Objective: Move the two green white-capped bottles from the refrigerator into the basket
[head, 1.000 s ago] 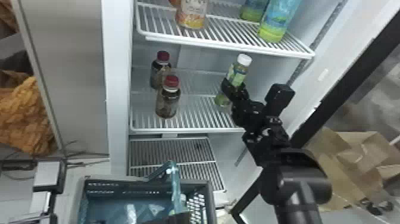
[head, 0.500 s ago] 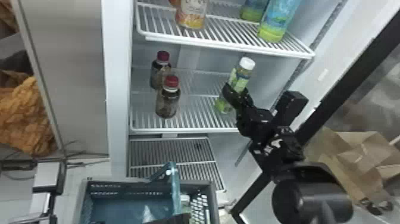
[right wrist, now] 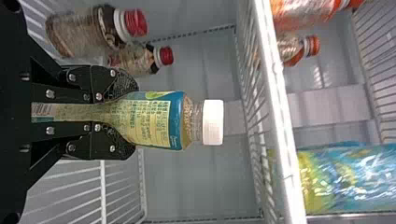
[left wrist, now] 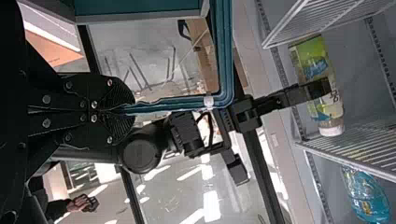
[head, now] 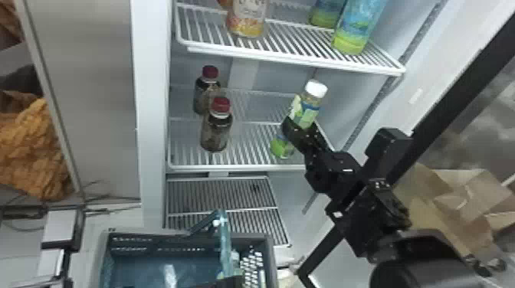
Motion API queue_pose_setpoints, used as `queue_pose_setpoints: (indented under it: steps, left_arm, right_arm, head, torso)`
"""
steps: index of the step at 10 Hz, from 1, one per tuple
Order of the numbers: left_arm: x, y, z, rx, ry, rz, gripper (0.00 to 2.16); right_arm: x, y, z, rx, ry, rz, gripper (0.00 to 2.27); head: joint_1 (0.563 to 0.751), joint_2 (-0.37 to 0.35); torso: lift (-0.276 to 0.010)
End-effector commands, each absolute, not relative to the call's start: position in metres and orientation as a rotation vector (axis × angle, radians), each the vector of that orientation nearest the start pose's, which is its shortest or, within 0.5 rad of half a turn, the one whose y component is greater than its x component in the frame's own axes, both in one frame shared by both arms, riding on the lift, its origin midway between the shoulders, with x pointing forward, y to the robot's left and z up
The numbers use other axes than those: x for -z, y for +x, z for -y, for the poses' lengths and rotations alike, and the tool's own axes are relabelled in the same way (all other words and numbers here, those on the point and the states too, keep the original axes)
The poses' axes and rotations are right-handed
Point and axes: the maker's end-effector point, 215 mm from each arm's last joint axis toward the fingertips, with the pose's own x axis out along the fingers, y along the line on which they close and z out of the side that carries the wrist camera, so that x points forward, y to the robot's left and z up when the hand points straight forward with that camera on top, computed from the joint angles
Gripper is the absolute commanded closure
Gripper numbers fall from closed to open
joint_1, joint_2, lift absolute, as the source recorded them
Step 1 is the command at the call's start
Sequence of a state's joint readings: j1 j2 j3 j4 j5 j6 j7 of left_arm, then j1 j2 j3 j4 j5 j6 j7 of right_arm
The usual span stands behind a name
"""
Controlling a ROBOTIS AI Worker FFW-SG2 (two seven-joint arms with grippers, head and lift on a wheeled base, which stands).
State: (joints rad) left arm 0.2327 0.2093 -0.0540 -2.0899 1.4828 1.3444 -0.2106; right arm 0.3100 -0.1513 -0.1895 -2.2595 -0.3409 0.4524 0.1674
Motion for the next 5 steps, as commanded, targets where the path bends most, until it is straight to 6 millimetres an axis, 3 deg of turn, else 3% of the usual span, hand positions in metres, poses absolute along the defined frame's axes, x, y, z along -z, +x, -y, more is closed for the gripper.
queue_pose_setpoints:
  steps: [1, 5]
  left_arm:
    - [0.288, 0.255, 0.042, 1.272, -0.990, -0.926, 1.13]
    - [0.289, 0.255, 0.041, 1.270, -0.991, -0.926, 1.13]
  right_arm:
    - [0.238, 0.481, 0.257, -0.185, 0.127, -0.041, 1.05]
    - [0.228, 0.442, 0.235, -0.235, 0.139, -0.079, 1.05]
  head:
    - [0.695, -0.350]
    - [0.695, -0.350]
  torso:
    - [-0.263]
    - [-0.263]
